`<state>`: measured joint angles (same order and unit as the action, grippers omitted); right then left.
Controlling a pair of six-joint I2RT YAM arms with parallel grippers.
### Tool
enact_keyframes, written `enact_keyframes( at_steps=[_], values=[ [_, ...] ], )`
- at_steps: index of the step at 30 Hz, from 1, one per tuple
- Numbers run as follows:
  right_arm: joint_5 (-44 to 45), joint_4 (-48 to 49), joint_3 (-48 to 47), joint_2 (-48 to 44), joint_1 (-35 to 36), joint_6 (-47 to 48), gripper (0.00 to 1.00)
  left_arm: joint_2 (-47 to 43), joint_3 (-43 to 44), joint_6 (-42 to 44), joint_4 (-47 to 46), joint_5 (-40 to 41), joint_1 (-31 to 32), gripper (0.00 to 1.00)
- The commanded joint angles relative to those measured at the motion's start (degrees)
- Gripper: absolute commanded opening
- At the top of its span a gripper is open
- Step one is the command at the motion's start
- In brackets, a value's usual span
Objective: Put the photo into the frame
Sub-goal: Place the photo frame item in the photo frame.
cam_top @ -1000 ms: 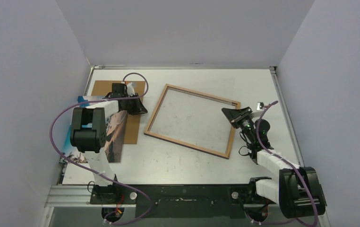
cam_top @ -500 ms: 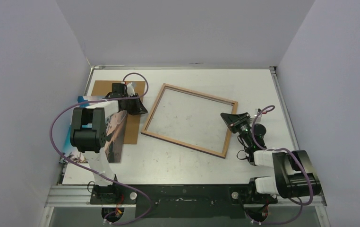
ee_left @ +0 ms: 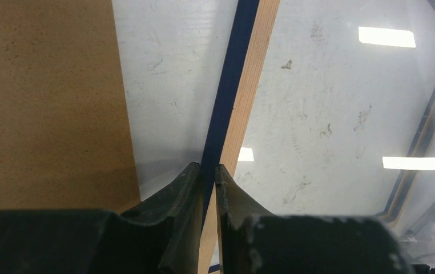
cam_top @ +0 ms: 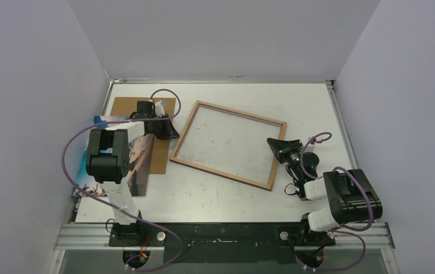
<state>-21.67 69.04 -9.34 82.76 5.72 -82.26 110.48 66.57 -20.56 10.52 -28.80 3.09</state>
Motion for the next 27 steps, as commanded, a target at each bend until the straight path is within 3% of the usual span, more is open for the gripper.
enact_keyframes(
  at_steps=[1,15,27],
  values=[
    [2.7,5.6,1.8,1.6,0.3,-4.3,0.05,0.9,0.8,0.2,-0.8,-1.2,1.3,0.11],
    [2.1,8.9,1.6,5.3,0.4,-9.0,0.05,1.8,0.6,0.6,-0.5,-1.6,1.7,0.05],
    [0.0,2.0,-3.9,-4.0,0.4,-6.7,0.05,1.7,0.4,0.5,-0.5,-2.2,1.7,0.04]
  ],
)
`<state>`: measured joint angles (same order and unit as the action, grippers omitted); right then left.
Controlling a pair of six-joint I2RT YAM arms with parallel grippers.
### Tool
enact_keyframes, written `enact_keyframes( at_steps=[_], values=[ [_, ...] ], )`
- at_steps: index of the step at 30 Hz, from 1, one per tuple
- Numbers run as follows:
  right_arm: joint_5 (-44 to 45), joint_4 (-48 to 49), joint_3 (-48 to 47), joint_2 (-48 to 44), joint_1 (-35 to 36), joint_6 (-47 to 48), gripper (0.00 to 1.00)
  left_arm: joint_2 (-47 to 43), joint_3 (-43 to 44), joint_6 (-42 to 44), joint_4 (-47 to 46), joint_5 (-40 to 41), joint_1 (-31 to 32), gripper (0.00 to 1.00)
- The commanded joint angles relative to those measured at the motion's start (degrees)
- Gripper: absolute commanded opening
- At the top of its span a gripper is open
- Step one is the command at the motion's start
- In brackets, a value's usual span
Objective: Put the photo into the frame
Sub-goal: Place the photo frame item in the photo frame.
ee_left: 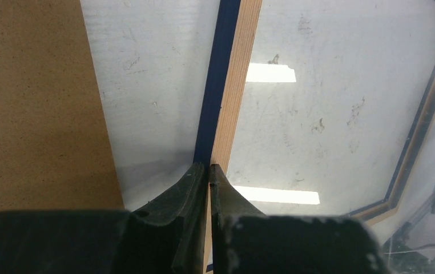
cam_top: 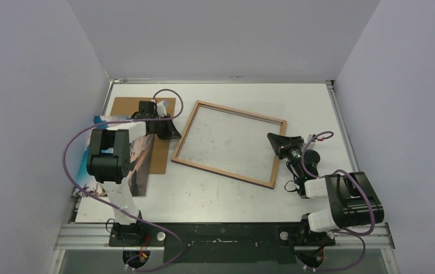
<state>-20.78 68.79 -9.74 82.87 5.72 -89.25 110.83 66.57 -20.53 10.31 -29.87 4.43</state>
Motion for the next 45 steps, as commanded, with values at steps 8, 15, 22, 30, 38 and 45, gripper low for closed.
enact_keyframes(
  at_steps=[8,15,22,30,38,45],
  values=[
    [1.8,-2.0,-3.1,-5.3,1.1,-2.7,0.05,1.3,0.2,0.5,-0.4,-1.6,-0.1,0.04],
    [4.6,0.3,-1.1,-1.9,2.6,-5.1,0.05,1.2,0.0,0.3,-0.8,-1.9,-0.1,0.04],
    [5.8,0.8,-0.9,-0.4,3.3,-6.5,0.05,1.3,0.0,0.2,-0.8,-2.0,-0.1,0.04],
    [5.4,2.6,1.9,3.1,3.2,-7.9,0.05,1.3,0.2,0.2,-0.7,-2.2,-0.1,0.0],
    [5.0,-5.1,2.2,2.8,1.9,-1.5,0.05,1.5,0.3,0.3,-0.4,-2.6,-0.1,0.0],
    [3.9,-9.1,2.3,3.6,1.0,1.7,0.05,1.6,0.5,0.4,-0.3,-2.7,-0.2,0.0]
  ],
)
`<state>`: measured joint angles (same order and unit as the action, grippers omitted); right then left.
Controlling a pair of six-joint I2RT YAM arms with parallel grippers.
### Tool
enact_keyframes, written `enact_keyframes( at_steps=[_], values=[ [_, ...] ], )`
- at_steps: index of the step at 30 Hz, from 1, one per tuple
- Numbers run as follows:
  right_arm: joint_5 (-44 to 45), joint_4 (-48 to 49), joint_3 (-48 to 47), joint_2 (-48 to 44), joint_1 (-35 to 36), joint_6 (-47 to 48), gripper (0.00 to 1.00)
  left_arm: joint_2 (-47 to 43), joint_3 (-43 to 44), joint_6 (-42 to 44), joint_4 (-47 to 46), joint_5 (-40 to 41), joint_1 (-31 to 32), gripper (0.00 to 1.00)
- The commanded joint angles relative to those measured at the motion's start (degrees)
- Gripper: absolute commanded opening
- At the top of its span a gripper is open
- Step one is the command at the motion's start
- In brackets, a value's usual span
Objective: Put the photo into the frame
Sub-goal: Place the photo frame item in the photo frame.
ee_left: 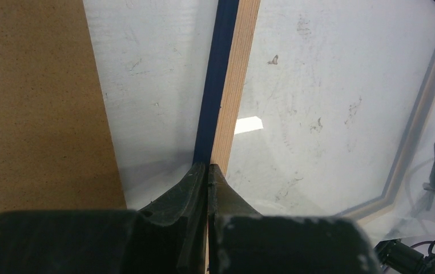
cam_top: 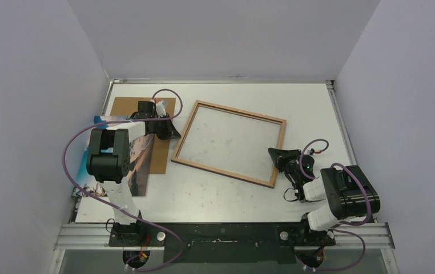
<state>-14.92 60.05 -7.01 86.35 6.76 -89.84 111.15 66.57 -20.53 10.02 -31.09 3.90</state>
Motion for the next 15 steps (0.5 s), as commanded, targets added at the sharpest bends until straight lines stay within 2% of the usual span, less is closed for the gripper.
enact_keyframes(
  at_steps=[1,4,10,15],
  values=[
    [-2.2,0.7,-0.1,0.5,-0.1,1.5,0.05,1.3,0.4,0.5,0.0,-1.5,0.3,0.0],
    [-3.1,4.5,0.2,1.4,0.0,-0.4,0.05,1.4,0.4,0.5,0.0,-1.5,0.3,0.0],
    [-2.4,-7.1,-4.7,-4.3,0.1,8.0,0.05,1.4,0.6,0.5,0.2,-1.6,0.3,0.0],
    [-2.4,-11.4,-8.0,-5.6,0.1,14.7,0.05,1.7,0.7,0.3,0.3,-1.8,0.3,0.0]
  ],
)
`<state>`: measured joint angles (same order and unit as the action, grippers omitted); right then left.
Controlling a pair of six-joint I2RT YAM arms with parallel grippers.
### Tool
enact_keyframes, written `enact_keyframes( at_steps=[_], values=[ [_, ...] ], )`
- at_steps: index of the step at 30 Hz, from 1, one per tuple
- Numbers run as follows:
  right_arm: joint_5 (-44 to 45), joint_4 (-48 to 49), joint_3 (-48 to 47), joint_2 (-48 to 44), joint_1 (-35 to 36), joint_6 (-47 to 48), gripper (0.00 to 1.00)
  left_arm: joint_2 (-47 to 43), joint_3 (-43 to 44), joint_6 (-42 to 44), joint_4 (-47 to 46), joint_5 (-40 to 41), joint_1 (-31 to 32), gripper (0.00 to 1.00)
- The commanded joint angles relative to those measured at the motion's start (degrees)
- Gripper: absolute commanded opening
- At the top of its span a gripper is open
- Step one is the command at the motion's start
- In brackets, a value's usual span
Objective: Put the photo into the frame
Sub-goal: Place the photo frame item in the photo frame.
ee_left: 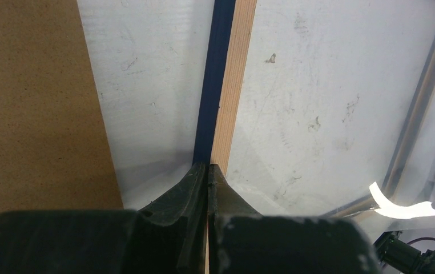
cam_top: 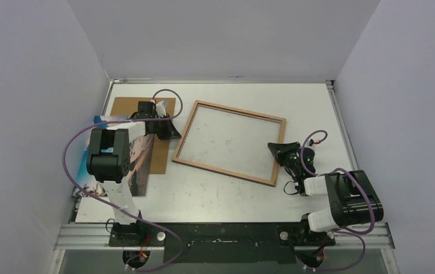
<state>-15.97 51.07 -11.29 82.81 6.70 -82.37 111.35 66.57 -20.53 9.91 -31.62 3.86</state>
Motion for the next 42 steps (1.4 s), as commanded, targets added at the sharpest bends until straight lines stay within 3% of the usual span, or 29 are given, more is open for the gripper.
enact_keyframes(
  at_steps=[1,19,32,42],
  values=[
    [-1.1,-2.8,-4.0,-2.0,0.3,8.2,0.05,1.5,0.8,0.3,0.4,-1.2,0.4,0.0],
    [4.8,-17.4,-11.7,-5.8,4.2,26.5,0.06,1.5,1.6,0.5,1.0,-1.5,0.4,0.0],
    [7.1,-13.0,-10.2,-12.4,6.5,31.6,0.05,2.0,1.7,0.5,0.9,-1.7,0.4,0.0],
    [6.6,-8.3,-9.9,-6.3,6.6,29.9,0.05,1.8,1.1,0.5,0.7,-2.0,0.2,0.0]
  ],
)
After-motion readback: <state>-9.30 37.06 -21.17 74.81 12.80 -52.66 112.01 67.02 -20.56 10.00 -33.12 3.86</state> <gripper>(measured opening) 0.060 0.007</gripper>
